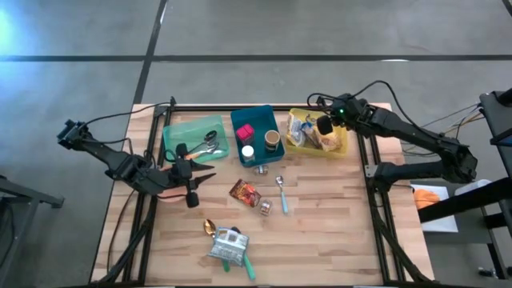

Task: Pick & Place Food Item
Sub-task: Put the bottom brown seasoning bottle into the blue bin

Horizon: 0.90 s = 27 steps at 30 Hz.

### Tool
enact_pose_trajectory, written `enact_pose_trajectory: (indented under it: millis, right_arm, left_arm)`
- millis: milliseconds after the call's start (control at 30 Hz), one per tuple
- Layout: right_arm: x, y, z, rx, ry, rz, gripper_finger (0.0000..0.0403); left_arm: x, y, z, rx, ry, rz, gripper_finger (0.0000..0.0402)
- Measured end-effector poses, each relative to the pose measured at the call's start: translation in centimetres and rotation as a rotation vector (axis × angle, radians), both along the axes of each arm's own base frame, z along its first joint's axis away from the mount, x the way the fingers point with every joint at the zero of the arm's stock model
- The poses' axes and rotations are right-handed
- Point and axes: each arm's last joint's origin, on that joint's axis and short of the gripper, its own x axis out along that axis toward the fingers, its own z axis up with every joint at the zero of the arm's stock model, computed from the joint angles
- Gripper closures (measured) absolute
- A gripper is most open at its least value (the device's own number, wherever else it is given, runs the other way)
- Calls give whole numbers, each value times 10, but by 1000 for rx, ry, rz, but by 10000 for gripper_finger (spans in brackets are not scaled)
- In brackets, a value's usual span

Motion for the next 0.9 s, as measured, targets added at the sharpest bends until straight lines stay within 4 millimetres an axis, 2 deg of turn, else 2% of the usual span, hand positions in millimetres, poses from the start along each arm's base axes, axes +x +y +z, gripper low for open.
enact_pose_trajectory:
  millis: [467, 700, 900]
  right_arm:
    - [1, 1, -1, 26, -20, 20, 392]
    - [3, 3, -2, 96, -68, 72, 392]
    - [1, 5, -4, 145, -83, 50, 392]
  left_arm:
    - [0, 1, 1, 7, -1, 1, 308]
    - [0, 0, -2, -14, 3, -5, 308]
    - [0, 0, -2, -14, 10, -9, 308]
